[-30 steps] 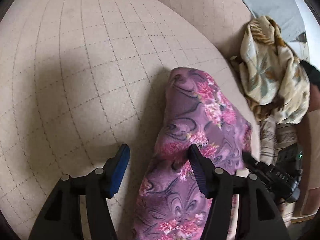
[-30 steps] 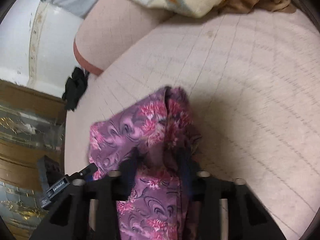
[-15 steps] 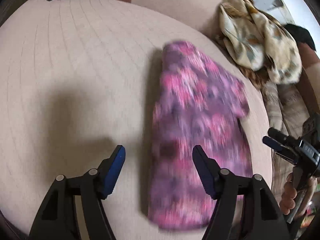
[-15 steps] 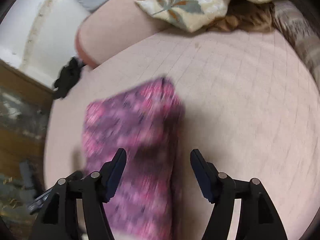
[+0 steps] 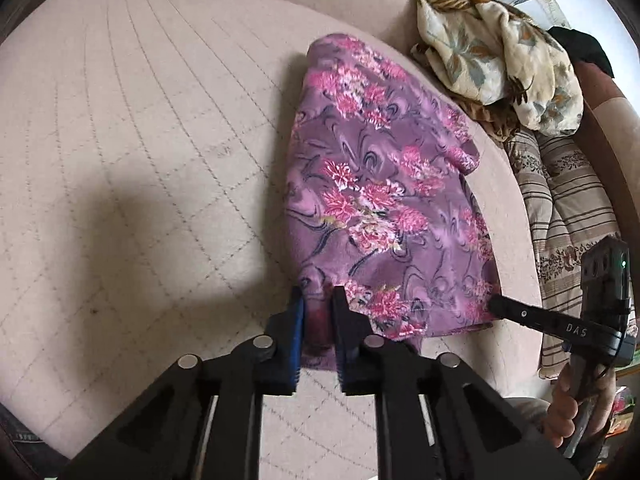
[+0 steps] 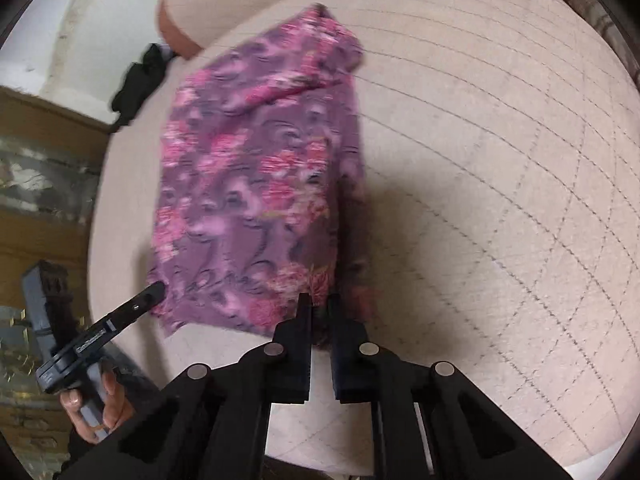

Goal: Fold small clothes

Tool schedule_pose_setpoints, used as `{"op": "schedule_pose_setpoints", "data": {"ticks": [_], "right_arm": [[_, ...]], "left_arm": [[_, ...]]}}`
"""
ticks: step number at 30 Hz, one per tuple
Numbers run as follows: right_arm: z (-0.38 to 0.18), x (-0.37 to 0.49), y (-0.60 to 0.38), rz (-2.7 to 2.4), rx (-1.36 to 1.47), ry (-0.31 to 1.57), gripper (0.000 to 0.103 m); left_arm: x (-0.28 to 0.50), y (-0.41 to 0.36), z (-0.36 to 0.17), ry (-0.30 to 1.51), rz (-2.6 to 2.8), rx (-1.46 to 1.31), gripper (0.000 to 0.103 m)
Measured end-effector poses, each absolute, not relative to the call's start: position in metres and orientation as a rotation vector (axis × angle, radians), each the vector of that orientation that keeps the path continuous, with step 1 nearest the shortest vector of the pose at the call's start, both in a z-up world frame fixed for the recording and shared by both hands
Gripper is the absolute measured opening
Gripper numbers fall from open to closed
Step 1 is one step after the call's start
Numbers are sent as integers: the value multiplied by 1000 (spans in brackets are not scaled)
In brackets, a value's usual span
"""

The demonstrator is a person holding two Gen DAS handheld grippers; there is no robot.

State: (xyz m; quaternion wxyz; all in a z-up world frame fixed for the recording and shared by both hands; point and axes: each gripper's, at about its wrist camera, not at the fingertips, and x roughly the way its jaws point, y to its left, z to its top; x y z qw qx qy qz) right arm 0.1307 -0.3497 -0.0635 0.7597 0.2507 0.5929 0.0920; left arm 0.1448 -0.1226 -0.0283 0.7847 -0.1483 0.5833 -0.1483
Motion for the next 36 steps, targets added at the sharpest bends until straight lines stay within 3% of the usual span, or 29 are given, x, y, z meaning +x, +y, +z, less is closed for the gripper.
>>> {"op": "schedule_pose_setpoints", "data": {"ticks": [7, 10, 13, 14, 15, 18, 27, 33, 34, 35, 36], "right_arm": [[-76, 128, -343, 75, 420, 1373, 7], [-74, 128, -345, 96, 435, 1365, 13], [-60, 127, -352, 135, 489, 1287, 50], [-54, 126, -354, 136, 493, 1257, 68], [-49, 127, -356, 140, 499, 1229, 75], [-35, 136, -369, 189, 582, 1153, 82], [-73, 274, -397, 194, 740, 1174, 83], [-108, 321, -411, 243, 856, 1107, 81], [-108, 325, -407, 267, 843, 1100, 77], [-110, 331, -400, 286, 827, 1120, 55], [-114, 335, -394, 268, 808, 1129, 44]], "left_arm": [[147, -111, -45, 1311, -316, -341, 11], [146, -113, -41, 1314, -306, -294, 22], [148, -102, -33, 1293, -304, -354, 43], [149, -98, -30, 1280, -300, -387, 52], [153, -94, -26, 1265, -294, -424, 56], [174, -86, -15, 1239, -292, -490, 68], [285, -100, -45, 1283, -299, -662, 69], [342, -112, -78, 1301, -356, -769, 69], [347, -114, -81, 1297, -366, -784, 69], [350, -115, -83, 1293, -369, -791, 66], [353, -117, -83, 1285, -375, -794, 48]]}}
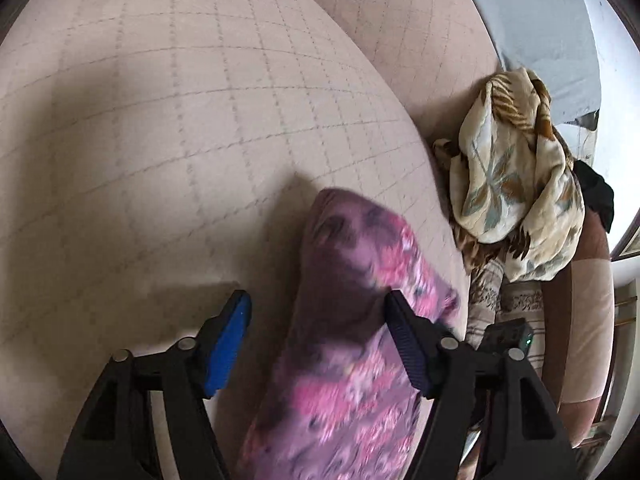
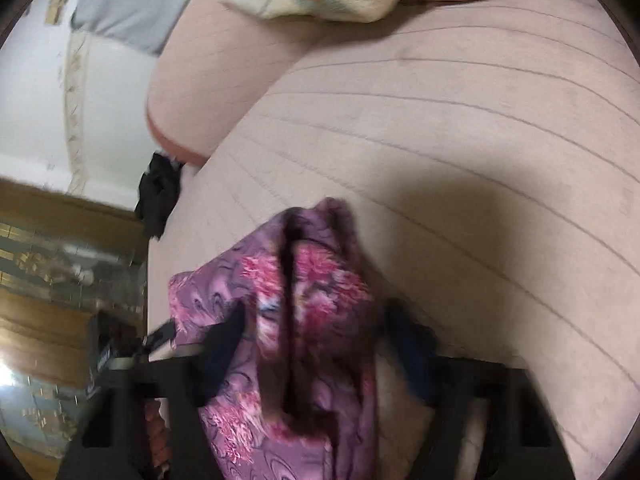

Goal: Fold small clothes

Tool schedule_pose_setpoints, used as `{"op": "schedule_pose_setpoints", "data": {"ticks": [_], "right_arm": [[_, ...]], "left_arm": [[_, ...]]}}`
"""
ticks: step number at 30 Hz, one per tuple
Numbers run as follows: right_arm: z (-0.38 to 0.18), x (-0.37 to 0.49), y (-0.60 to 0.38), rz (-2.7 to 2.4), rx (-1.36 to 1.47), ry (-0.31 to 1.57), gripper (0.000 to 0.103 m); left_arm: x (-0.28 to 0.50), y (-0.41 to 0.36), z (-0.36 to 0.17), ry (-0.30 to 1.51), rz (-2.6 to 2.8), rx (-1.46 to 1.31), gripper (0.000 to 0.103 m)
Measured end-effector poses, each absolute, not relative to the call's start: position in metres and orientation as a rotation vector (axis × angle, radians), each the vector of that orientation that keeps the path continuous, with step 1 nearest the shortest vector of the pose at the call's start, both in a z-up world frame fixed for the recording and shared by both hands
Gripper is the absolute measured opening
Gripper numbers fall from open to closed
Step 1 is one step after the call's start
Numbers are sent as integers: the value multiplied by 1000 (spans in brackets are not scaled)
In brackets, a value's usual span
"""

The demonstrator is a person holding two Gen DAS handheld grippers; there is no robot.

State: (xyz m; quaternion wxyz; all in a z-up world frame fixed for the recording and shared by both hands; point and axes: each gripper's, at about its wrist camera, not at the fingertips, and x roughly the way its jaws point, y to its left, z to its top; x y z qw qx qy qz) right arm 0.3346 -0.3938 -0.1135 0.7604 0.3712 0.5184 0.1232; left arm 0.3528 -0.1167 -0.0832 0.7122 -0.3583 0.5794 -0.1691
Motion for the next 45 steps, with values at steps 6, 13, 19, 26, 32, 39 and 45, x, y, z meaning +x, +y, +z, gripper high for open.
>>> {"op": "schedule_pose_setpoints", "data": {"ticks": [6, 13, 19, 26, 32, 39, 45], "right_arm": [[-88, 337, -364, 294, 762, 1081, 26], [-53, 390, -268, 467, 760, 1048, 25], [-93, 445, -190, 428, 718, 1127, 32], [-79, 386, -182, 392, 625, 1173, 71], [-69, 269, -188, 375, 638, 1194, 72], [-95, 254, -157, 325, 437, 1225, 21], [-75, 247, -161, 330, 403, 1203, 7]], "left_arm": [[345, -96, -51, 1256, -467, -871, 23], [357, 1, 17, 1168, -400, -890, 22], [391, 59, -2, 1169, -229, -792, 29], [320, 84, -11, 1158, -190, -706, 63], [241, 47, -23, 1194, -212, -582, 66], [233, 37, -56, 1220, -204, -527, 26], [208, 42, -53, 1158, -210, -510, 6]]}}
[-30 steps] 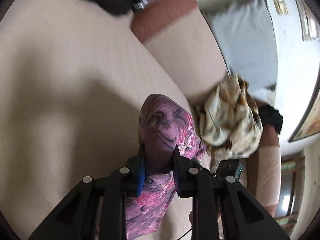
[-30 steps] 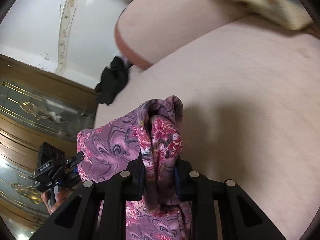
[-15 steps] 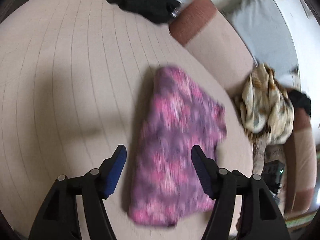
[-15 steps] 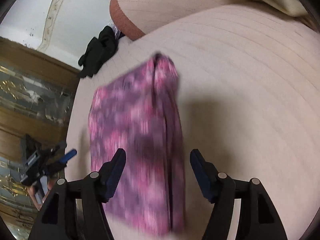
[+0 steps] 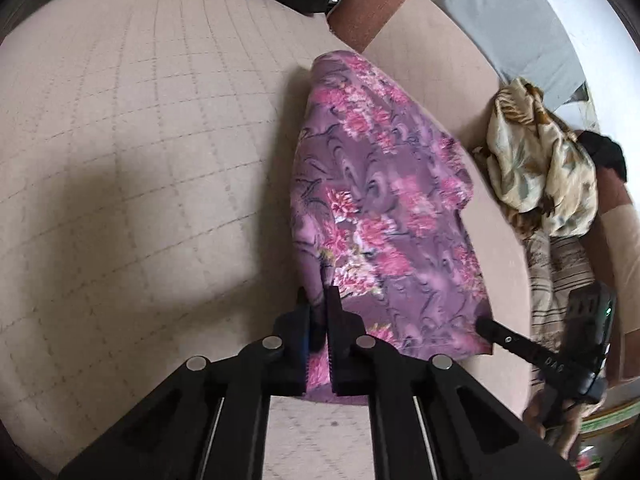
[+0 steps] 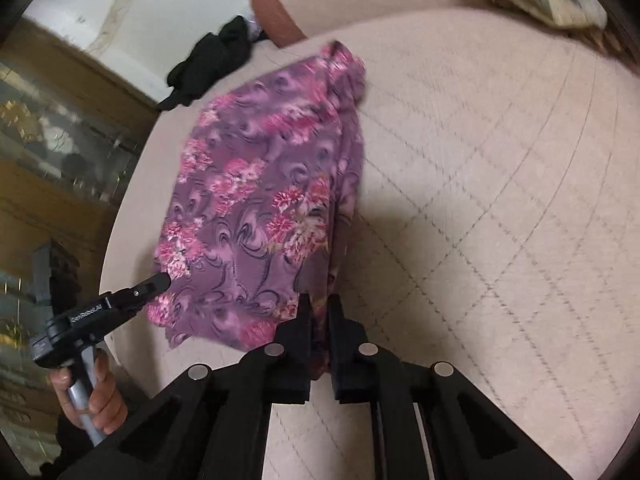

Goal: Fold small clothes

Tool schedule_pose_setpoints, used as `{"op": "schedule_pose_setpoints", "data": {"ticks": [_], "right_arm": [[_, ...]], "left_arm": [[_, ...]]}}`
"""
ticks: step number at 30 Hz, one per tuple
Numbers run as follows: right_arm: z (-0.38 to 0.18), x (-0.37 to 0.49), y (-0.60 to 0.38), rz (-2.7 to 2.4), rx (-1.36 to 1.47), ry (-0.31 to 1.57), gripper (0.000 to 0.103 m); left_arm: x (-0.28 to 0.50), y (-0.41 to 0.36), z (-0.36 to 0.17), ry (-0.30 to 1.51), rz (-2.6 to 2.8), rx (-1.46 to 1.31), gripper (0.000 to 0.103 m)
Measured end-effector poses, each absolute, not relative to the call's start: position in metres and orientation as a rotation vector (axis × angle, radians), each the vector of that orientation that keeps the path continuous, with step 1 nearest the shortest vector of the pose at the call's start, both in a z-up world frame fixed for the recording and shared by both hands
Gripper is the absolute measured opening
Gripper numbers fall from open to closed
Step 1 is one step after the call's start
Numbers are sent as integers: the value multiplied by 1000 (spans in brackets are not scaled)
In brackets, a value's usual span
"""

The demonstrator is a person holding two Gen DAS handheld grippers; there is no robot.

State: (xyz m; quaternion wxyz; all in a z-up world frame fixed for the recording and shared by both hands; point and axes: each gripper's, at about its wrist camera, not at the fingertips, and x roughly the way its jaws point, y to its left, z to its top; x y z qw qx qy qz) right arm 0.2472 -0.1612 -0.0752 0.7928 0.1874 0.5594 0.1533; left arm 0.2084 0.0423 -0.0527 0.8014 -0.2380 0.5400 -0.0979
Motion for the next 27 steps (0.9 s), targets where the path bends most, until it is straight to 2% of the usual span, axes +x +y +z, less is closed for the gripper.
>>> {"op": "schedule_pose_setpoints", "data": {"ticks": [4, 7, 8, 9, 10, 12, 14, 15, 17, 18, 19, 20, 21, 27], "right_arm": [[-99, 268, -159, 279, 399, 1251, 6], [-89, 262, -155, 322, 364, 1215, 9], [-91, 258, -158, 314, 371, 1214, 15], [-94, 256, -161, 302, 388, 1215, 28], [-97, 252, -167, 296, 423, 1215, 37], [-100, 242, -176, 343, 554, 1206, 61], [-104, 241, -179, 373, 642, 1198, 70], [-108, 245, -177, 377, 649, 1198, 71], [-111, 248, -171, 377, 635, 1188, 68], [-111, 251, -165, 364, 597, 1183, 47], [-110, 251, -161, 334, 531, 1192, 29], [-111, 250, -159, 329, 515, 1191, 17], [-109, 249, -160, 331, 539, 1184, 14], [-57, 205, -159, 410, 638, 1081, 11]], "left_arm": [[217, 49, -63, 1185, -221, -551, 7], [211, 55, -62, 1193, -207, -542, 23], [208, 56, -63, 1199, -200, -548, 29], [204, 58, -62, 1195, -204, -564, 29], [202, 59, -61, 1193, -206, -570, 30], [195, 63, -60, 1183, -220, -601, 48], [195, 60, -64, 1191, -227, -604, 51], [196, 55, -65, 1192, -223, -587, 51], [198, 48, -65, 1179, -220, -559, 47], [199, 45, -64, 1172, -216, -548, 23], [201, 43, -65, 1172, -217, -529, 15], [202, 43, -67, 1177, -221, -535, 14], [202, 47, -66, 1179, -225, -562, 11], [165, 76, -8, 1089, -306, -654, 10]]}}
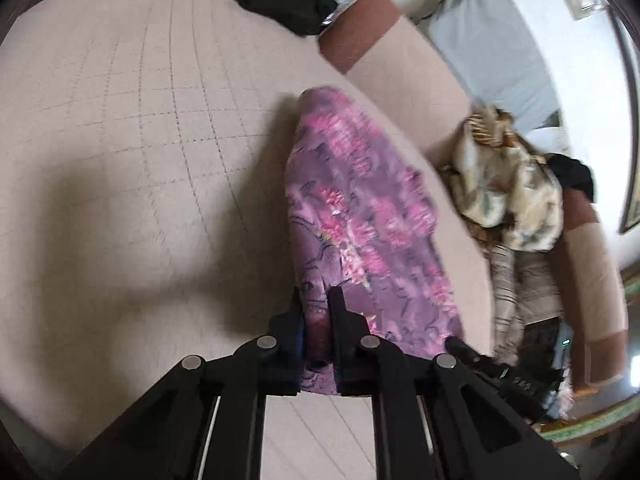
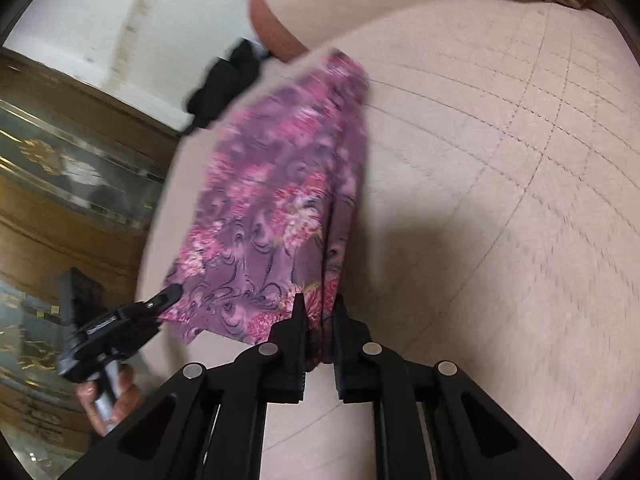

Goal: Fold small clothes

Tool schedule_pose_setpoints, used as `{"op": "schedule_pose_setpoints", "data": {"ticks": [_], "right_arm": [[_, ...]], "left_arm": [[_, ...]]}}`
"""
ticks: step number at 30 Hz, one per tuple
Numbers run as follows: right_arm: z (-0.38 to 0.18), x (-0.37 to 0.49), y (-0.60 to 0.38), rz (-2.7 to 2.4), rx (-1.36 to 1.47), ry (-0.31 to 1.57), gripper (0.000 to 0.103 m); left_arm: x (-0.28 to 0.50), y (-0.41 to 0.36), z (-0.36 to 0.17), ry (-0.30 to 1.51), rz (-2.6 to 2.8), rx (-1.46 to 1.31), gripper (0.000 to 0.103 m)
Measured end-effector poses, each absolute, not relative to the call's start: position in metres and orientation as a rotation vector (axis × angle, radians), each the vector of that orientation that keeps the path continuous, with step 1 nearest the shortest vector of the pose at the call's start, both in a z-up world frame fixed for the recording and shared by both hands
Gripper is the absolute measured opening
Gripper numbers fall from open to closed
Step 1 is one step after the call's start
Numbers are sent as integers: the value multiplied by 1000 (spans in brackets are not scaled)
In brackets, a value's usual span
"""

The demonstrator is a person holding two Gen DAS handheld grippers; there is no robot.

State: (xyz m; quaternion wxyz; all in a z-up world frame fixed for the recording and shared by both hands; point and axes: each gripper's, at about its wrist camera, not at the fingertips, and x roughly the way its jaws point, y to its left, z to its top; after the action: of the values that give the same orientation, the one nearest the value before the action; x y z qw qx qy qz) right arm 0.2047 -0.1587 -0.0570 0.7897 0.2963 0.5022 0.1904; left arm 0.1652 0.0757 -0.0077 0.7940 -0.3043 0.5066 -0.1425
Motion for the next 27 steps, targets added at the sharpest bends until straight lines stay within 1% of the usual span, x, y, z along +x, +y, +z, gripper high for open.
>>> {"op": "schedule_pose_setpoints", "data": {"ticks": [2, 5, 7, 8, 10, 12, 15, 16, 18, 19, 21, 22, 23, 24, 27], "right_arm": [[-54, 174, -147, 414, 645, 1086, 11], [-81, 143, -137, 399, 689, 1143, 11], [-102, 143, -133, 352, 683, 1198, 11], [-101, 143, -134, 351, 682, 1202, 11], [-81, 143, -138, 372, 682, 1138, 11], [-65, 139, -136, 366, 642, 1100, 11], [-79, 132, -129, 367, 622, 1132, 12], [-88, 130, -124, 338, 575, 1160, 13], [-93, 129, -116, 312, 528, 1176, 20], [-90, 130, -114, 311, 521, 1170, 22], [-82, 131, -110, 310, 494, 1152, 32], [-82, 129, -109, 295, 481, 1147, 36], [-82, 129, -110, 284, 478, 1148, 45], [-85, 129, -108, 276, 481, 1155, 50], [-89, 126, -107, 261, 477, 1178, 50]], "left_arm": [[145, 83, -4, 1110, -300, -629, 10], [122, 93, -33, 1221, -257, -622, 10], [115, 92, -53, 1279, -222, -628, 10], [114, 92, -50, 1272, -224, -618, 10], [109, 87, -28, 1199, -251, -553, 10], [102, 84, -22, 1179, -255, -515, 11], [101, 79, -35, 1216, -185, -429, 12], [102, 77, -37, 1219, -172, -409, 13], [101, 73, -32, 1201, -150, -366, 19], [99, 71, -28, 1181, -127, -331, 22], [94, 68, -23, 1153, -86, -276, 35], [91, 67, -22, 1139, -69, -249, 38], [88, 68, -20, 1132, -60, -237, 45], [88, 65, -19, 1130, -51, -229, 53], [83, 67, -17, 1127, -36, -233, 56]]}}
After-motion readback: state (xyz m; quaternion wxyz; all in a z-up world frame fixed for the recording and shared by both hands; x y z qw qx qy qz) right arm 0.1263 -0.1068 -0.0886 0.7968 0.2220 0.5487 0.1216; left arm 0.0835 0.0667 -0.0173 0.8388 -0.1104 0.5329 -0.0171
